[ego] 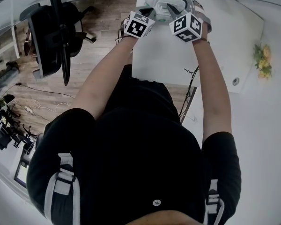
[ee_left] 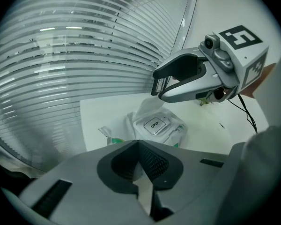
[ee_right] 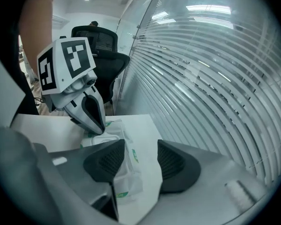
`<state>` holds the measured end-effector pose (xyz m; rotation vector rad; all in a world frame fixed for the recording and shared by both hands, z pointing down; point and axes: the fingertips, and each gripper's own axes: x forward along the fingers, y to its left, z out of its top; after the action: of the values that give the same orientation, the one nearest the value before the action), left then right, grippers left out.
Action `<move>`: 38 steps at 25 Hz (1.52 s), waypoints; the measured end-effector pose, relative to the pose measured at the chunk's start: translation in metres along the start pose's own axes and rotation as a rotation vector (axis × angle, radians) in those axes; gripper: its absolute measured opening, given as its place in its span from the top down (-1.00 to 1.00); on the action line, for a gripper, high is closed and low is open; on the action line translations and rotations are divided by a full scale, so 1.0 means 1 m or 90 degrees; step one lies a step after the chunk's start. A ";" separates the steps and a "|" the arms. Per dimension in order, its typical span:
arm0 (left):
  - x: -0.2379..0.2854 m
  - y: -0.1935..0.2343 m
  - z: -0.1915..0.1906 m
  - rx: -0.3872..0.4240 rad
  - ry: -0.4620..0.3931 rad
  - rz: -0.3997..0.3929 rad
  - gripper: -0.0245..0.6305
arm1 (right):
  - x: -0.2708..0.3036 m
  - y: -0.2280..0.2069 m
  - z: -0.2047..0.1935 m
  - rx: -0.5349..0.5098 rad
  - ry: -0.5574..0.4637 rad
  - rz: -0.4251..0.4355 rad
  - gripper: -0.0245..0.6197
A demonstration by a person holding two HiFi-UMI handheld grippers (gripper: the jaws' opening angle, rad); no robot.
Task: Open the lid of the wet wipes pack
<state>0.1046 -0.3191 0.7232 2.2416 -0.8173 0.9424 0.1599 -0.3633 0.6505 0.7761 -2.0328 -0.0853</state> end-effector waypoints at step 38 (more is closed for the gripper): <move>-0.148 -0.052 0.067 0.008 -0.267 0.003 0.90 | -0.066 -0.018 0.011 0.067 -0.057 -0.088 0.34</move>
<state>0.0861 -0.2854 0.5571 2.4875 -0.9962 0.4801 0.1851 -0.3437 0.5887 0.9943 -2.0787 -0.0944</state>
